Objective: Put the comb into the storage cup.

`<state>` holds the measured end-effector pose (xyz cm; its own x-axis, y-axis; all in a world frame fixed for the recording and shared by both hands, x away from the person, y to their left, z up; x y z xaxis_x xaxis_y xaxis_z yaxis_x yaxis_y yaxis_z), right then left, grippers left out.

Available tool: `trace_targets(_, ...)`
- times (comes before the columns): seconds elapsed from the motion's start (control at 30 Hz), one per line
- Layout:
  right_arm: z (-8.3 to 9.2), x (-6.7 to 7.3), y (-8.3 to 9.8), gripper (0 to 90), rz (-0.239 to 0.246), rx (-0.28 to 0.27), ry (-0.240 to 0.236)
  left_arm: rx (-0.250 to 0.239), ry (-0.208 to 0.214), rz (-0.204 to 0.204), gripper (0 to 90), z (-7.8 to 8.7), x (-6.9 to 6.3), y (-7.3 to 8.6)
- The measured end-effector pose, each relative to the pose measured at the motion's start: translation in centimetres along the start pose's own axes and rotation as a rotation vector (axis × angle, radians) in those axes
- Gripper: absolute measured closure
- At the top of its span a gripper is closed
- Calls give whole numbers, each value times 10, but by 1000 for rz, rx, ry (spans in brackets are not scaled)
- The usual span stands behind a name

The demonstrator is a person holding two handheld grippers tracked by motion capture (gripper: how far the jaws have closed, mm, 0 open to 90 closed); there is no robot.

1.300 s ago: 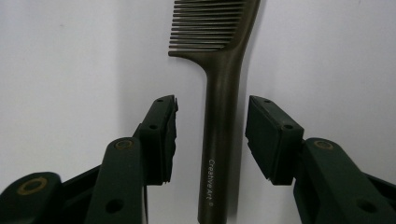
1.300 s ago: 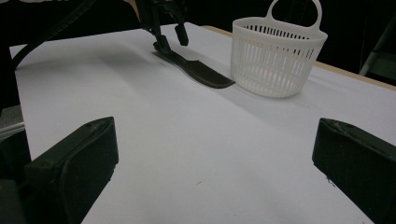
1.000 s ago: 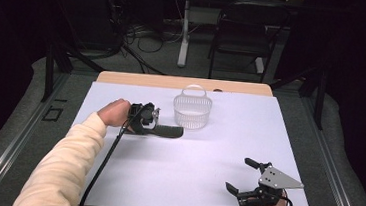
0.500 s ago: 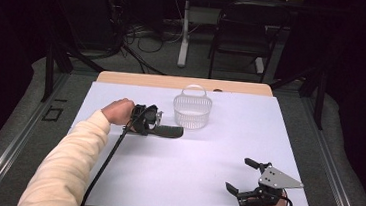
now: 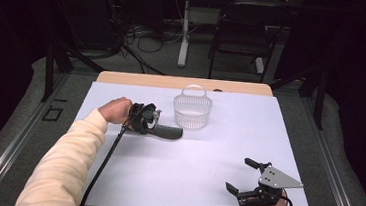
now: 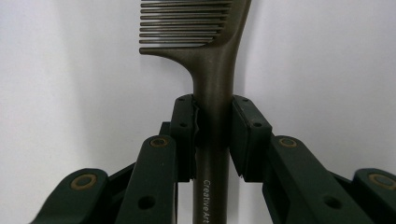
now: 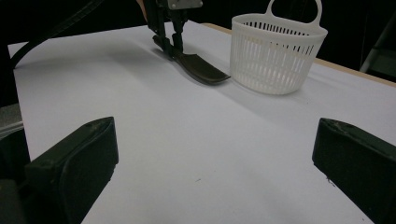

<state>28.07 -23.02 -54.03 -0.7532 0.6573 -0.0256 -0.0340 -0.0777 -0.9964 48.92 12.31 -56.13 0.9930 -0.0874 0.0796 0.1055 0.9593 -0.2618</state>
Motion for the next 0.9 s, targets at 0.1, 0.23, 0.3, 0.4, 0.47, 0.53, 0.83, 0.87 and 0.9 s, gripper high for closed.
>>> trace_targets(0.1,0,0,0,0,3,3,0,-32,-5,7,724,6,-4,-1)
trace_targets(0.23,0,0,0,0,2,3,1,-61,-7,20,723,15,-8,-2)
trace_targets(0.3,0,0,0,0,5,4,1,-79,-13,29,723,17,-10,-3)
trace_targets(0.4,-1,-1,0,0,5,6,1,-84,-11,41,723,21,-12,-2)
trace_targets(0.47,-1,-1,0,0,5,6,2,-89,-7,46,723,22,-13,-2)
trace_targets(0.53,-1,-1,0,0,3,6,2,-99,-8,62,723,23,-14,-2)
trace_targets(0.83,-2,-1,1,0,4,5,3,-166,-10,109,723,29,-19,-4)
trace_targets(0.87,-2,-1,1,0,4,5,3,-171,-15,111,723,30,-20,-4)
trace_targets(0.9,-2,-1,1,0,4,5,4,-174,-18,117,723,31,-21,-4)
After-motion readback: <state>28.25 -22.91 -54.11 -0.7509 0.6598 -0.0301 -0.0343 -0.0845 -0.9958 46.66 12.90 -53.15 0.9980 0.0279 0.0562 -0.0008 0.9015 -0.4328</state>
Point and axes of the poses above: each handheld gripper's, and its own axes: z roughly backward along the jaws, y roughly out of its underside, x roughly to its left, the point moved 5 cm from there along -z, roughly forward along the jaws, and after that the axes turned 13 degrees about -x, right-handed, at the moved point
